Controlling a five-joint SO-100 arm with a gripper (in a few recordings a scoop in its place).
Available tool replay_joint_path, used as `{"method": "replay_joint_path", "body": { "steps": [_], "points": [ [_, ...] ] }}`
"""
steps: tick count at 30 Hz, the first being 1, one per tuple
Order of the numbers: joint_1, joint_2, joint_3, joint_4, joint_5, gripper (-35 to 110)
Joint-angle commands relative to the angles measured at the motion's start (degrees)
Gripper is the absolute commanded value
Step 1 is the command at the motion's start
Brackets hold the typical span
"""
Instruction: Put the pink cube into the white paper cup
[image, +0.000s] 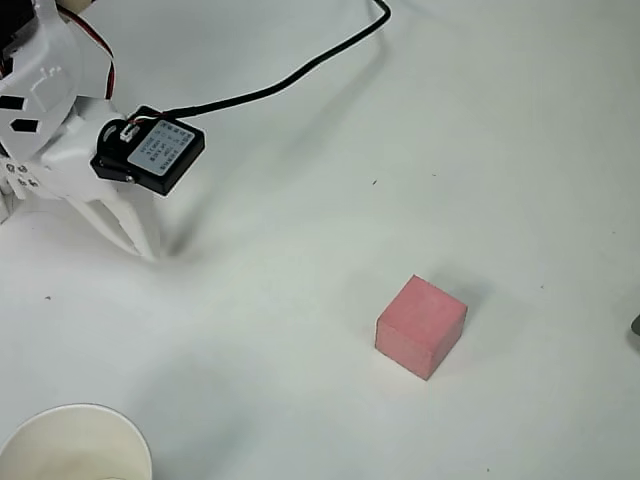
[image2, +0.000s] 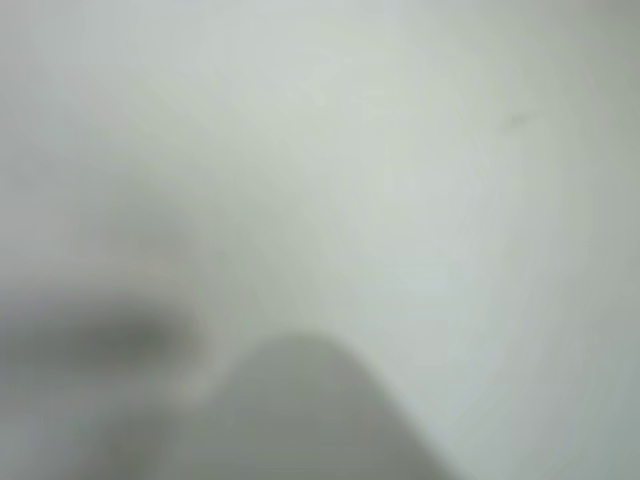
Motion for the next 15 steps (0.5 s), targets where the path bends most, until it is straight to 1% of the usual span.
{"method": "replay_joint_path", "body": {
  "steps": [1,15],
  "points": [
    [-13.6,14.4,-0.9,-6.3,4.8,0],
    [-14.3,14.4,-0.9,-4.7,7.6,0]
  ]
}}
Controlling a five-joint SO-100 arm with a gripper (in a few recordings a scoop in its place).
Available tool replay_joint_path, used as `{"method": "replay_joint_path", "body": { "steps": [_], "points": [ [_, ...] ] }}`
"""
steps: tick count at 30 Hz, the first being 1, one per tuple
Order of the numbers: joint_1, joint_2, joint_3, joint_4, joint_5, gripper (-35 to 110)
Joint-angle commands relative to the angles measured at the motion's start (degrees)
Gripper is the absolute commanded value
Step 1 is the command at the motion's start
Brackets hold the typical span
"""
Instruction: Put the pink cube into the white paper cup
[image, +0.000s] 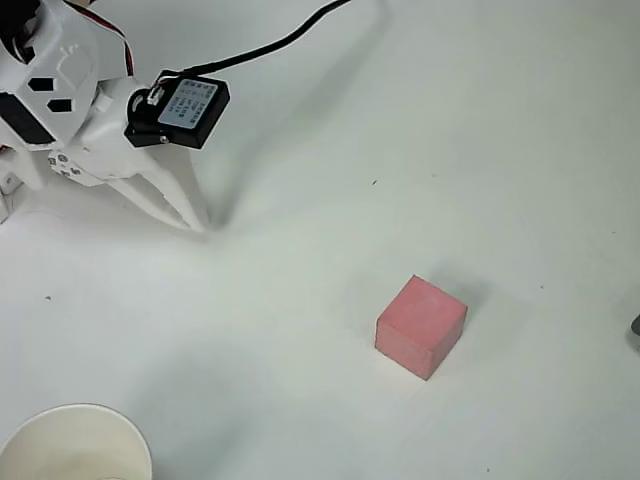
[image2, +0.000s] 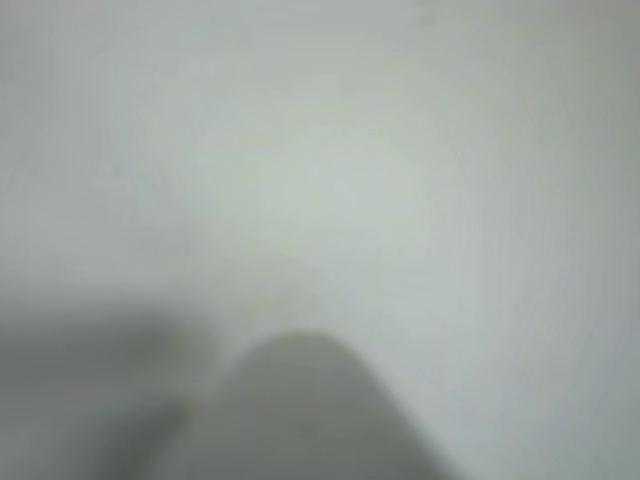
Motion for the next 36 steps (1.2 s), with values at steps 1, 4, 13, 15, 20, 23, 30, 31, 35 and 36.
{"method": "replay_joint_path", "body": {
  "steps": [1,4,13,15,20,23,30,31,35,36],
  "points": [
    [-0.9,1.5,-1.3,0.4,0.5,0],
    [-1.1,1.5,-1.3,0.4,1.5,0],
    [-1.3,1.5,-2.9,-0.5,-1.0,0],
    [-0.8,1.2,-5.9,-0.3,-1.8,0],
    [0.1,-13.6,-17.1,-0.7,-3.3,0],
    [0.4,-26.5,-26.5,-3.8,-6.1,0],
    [1.0,-46.4,-44.6,-5.9,-9.7,7],
    [1.1,-48.8,-46.4,-6.4,-10.1,9],
    [0.9,-57.4,-52.5,-8.3,-10.7,16],
    [0.7,-59.6,-54.1,-8.6,-10.8,18]
  ]
}}
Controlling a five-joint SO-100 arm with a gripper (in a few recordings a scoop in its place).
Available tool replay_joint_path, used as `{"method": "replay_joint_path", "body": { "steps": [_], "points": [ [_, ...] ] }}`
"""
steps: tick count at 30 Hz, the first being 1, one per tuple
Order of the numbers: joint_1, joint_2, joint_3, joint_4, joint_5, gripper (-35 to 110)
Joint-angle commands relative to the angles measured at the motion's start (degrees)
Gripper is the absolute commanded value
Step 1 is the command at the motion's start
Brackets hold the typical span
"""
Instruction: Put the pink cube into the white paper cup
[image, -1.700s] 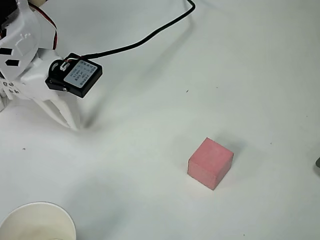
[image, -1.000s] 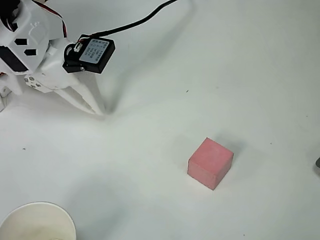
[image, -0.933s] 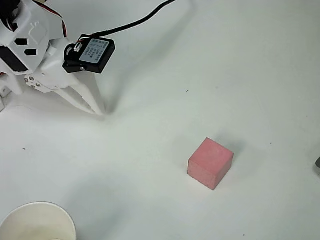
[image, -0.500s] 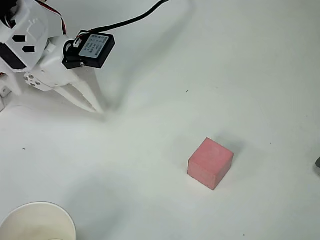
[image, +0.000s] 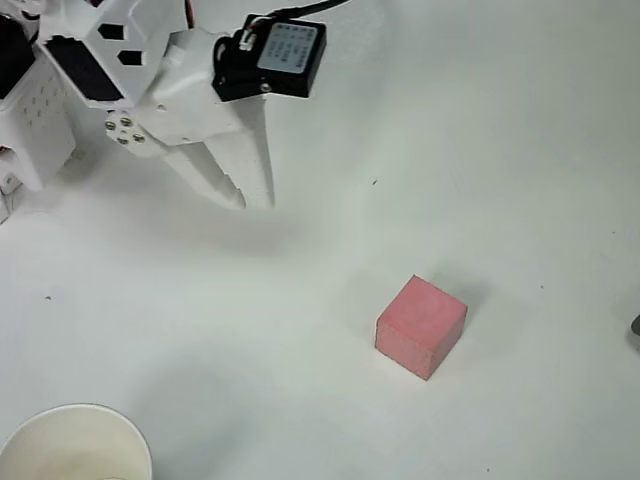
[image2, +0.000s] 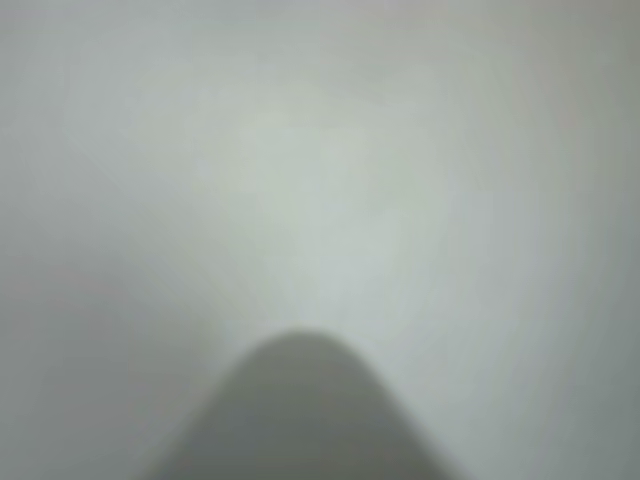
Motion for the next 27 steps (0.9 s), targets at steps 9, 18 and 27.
{"method": "replay_joint_path", "body": {
  "steps": [9,18,27],
  "points": [
    [-1.4,-20.5,-23.8,-1.8,-1.7,29],
    [-1.6,-27.4,-33.0,-2.6,-0.1,31],
    [-1.3,-38.3,-46.5,1.2,1.5,31]
  ]
}}
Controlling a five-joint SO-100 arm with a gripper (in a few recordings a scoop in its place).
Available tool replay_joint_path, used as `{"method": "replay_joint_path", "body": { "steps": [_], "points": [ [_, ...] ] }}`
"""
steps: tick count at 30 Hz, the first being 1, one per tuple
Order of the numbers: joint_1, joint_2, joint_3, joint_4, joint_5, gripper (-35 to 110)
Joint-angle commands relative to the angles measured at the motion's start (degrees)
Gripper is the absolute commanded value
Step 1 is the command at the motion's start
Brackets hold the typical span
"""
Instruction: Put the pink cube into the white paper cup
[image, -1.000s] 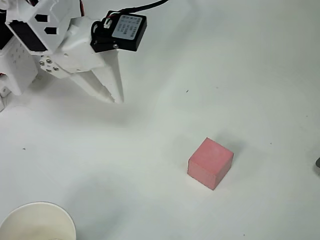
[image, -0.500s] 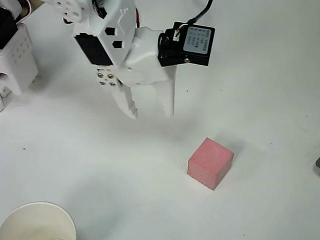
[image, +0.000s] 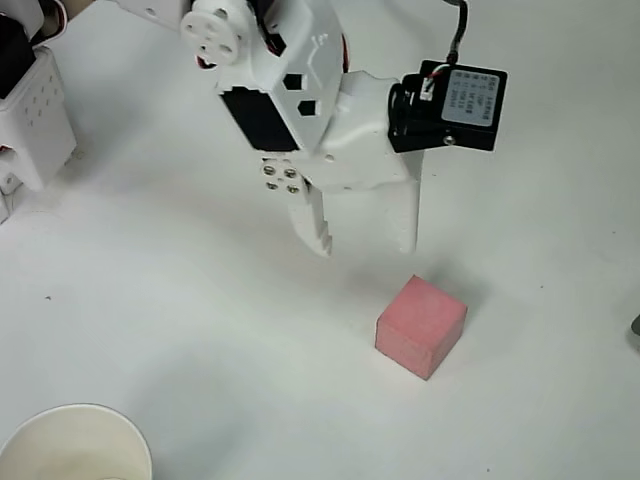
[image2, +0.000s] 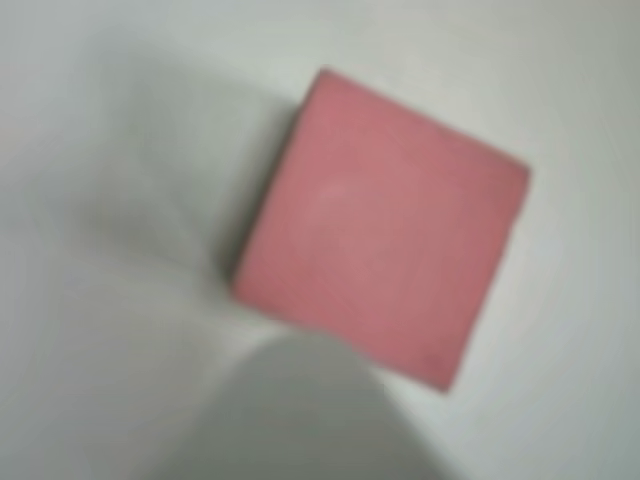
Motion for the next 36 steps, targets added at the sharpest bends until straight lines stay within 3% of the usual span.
{"method": "replay_joint_path", "body": {
  "steps": [1,6,36],
  "points": [
    [-0.6,0.3,-9.1,1.8,0.4,31],
    [-0.5,-0.5,-9.9,1.9,0.8,44],
    [0.8,-20.3,-32.3,7.7,-1.9,47]
  ]
}}
